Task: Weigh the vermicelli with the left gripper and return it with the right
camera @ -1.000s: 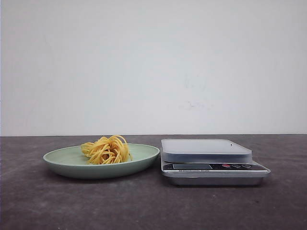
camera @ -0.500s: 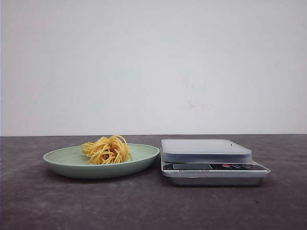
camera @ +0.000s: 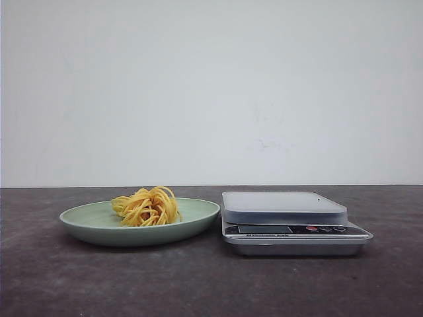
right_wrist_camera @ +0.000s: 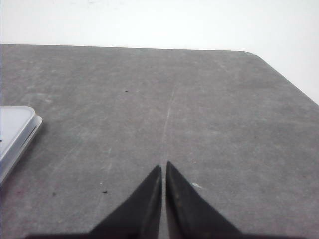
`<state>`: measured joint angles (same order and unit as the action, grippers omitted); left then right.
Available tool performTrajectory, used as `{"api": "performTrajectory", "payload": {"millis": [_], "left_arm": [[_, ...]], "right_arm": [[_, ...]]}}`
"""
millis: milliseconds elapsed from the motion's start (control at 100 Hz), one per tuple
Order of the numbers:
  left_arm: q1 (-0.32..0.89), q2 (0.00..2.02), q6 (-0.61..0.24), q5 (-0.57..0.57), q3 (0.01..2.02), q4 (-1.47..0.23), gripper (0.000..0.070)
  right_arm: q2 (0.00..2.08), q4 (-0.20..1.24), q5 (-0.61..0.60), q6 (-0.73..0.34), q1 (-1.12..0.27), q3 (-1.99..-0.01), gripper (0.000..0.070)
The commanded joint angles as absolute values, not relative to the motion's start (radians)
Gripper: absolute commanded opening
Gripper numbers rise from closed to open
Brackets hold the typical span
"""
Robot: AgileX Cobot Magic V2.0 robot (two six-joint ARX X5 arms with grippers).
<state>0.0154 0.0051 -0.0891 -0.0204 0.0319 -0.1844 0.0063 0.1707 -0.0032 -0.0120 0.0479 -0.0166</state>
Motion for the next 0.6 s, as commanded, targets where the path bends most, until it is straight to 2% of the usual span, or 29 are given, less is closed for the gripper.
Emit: {"api": "performTrajectory", "payload": {"millis": [0,80,260,410,590], "left_arm": [[0.015,0.005,-0.083,-0.019,0.014,-0.189,0.0011],[0.015,0.005,-0.087,-0.019,0.014,-0.187,0.0011],[0.015,0.005,-0.168,-0.018,0.014,-0.191,0.0011],[0.015,0.005,-0.169,-0.018,0.014,-0.169,0.0011],[0.015,0.006,-0.278,-0.025,0.051,-0.133,0.0011]], "right_arm": [[0.004,0.157,-0.001,-0.015,0.050,-0.012,0.0006],[0.004,0.156,-0.001,-0.015,0.050,-0.012,0.0006],[0.004,0.160,-0.040,-0.035,0.048,-0.012,0.0006],[0.004,0.146,-0.083,-0.128,0.048,-0.013,0.0006],[0.004,0.115,-0.109,-0.236,0.048,-0.080,0.0005]]}}
